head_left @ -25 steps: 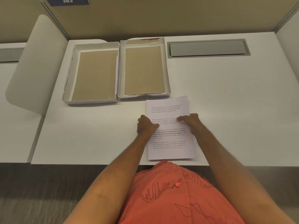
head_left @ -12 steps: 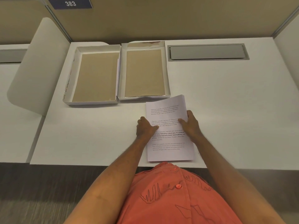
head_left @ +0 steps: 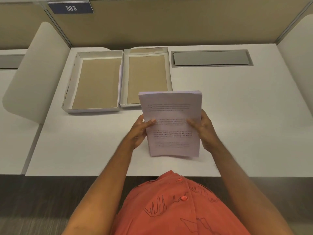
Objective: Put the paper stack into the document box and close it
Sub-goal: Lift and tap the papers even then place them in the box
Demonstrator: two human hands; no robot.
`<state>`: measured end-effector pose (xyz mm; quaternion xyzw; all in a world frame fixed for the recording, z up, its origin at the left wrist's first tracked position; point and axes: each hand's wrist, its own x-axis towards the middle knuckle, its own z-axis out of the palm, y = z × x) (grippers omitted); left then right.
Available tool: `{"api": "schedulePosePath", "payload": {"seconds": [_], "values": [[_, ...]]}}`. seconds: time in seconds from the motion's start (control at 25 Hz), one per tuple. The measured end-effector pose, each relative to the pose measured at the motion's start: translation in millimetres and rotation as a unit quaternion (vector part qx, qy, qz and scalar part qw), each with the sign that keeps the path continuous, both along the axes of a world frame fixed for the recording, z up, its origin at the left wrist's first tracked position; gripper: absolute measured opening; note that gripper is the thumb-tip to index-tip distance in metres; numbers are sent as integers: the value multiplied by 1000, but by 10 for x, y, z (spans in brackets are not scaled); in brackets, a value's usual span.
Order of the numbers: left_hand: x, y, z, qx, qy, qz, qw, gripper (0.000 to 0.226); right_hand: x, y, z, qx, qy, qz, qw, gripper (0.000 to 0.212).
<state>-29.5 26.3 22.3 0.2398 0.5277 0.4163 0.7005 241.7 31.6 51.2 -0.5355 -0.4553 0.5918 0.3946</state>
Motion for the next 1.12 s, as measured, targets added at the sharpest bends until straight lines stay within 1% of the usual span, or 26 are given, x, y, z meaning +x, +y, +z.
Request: {"api": "schedulePosePath", "payload": {"seconds": [0.08, 0.16, 0.24, 0.28, 0.36, 0.48, 0.56, 0.76, 0.92, 1.12], "values": [[-44, 32, 188, 82, 20, -36, 996, 54, 54, 4, 124, 32, 34, 10, 999, 40], [-55, 44, 304, 156, 32, -44, 986, 46, 126, 15, 234, 66, 46, 17, 997, 45], [-53, 29, 368, 204, 35, -52, 977, 45, 210, 17, 295, 87, 50, 5, 995, 49], [-46, 11, 373, 208, 35, -55, 976, 43, 238, 6, 294, 91, 50, -5, 995, 49], [-9, -59, 332, 187, 39, -64, 979, 41, 226, -51, 222, 81, 49, -25, 995, 47], [106, -180, 233, 143, 41, -74, 986, 42, 114, -169, 29, 39, 43, -69, 996, 47], [144, -199, 195, 137, 45, -69, 987, 44, 73, -185, -33, 23, 28, -85, 996, 48], [140, -198, 231, 142, 42, -67, 987, 45, 82, -144, -10, 14, 33, -95, 995, 48], [179, -236, 213, 130, 49, -59, 989, 44, 77, -170, -44, 14, 41, -79, 996, 49], [207, -191, 259, 139, 61, -69, 986, 44, 106, -108, 6, 14, 47, -83, 995, 45]]}}
